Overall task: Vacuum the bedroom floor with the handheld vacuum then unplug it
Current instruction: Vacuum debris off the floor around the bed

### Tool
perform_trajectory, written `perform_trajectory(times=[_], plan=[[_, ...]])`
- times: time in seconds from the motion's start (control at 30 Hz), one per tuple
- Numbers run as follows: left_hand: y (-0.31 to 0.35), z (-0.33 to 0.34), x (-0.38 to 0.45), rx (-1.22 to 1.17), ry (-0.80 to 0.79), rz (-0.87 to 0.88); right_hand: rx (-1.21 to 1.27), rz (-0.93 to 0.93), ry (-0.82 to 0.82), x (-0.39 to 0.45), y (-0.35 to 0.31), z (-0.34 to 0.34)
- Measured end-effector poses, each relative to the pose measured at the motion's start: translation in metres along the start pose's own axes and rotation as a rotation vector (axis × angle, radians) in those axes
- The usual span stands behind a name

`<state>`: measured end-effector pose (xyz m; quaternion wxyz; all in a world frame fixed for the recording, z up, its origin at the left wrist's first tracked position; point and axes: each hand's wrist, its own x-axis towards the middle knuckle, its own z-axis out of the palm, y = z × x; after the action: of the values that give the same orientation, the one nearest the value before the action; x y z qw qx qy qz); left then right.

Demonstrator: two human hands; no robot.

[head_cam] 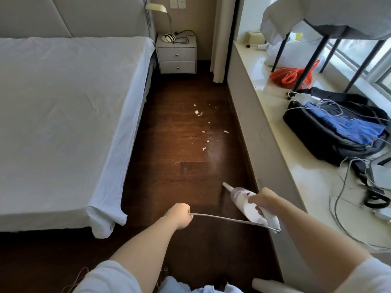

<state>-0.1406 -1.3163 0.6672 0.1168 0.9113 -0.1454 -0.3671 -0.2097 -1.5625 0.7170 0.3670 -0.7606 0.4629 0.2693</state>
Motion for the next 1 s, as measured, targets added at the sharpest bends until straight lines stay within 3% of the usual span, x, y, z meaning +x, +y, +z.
perform_trajectory(times=[0.37, 0.57, 0.73, 1.0], plan=[[-0.125, -0.067, -0.002, 0.014, 0.034, -0.078, -0.105, -0.108, -0.107, -0.01, -0.111, 0.129], [-0.162, -0.085, 0.003, 0.022, 0.03, -0.087, -0.189, -0.115, -0.1, -0.013, -0.139, 0.173], [-0.156, -0.093, 0.015, 0.01, 0.03, -0.041, -0.214, -0.094, -0.009, -0.008, -0.142, 0.165], [-0.104, -0.092, 0.033, 0.022, 0.014, 0.019, -0.084, 0.031, 0.005, 0.015, -0.121, 0.11]])
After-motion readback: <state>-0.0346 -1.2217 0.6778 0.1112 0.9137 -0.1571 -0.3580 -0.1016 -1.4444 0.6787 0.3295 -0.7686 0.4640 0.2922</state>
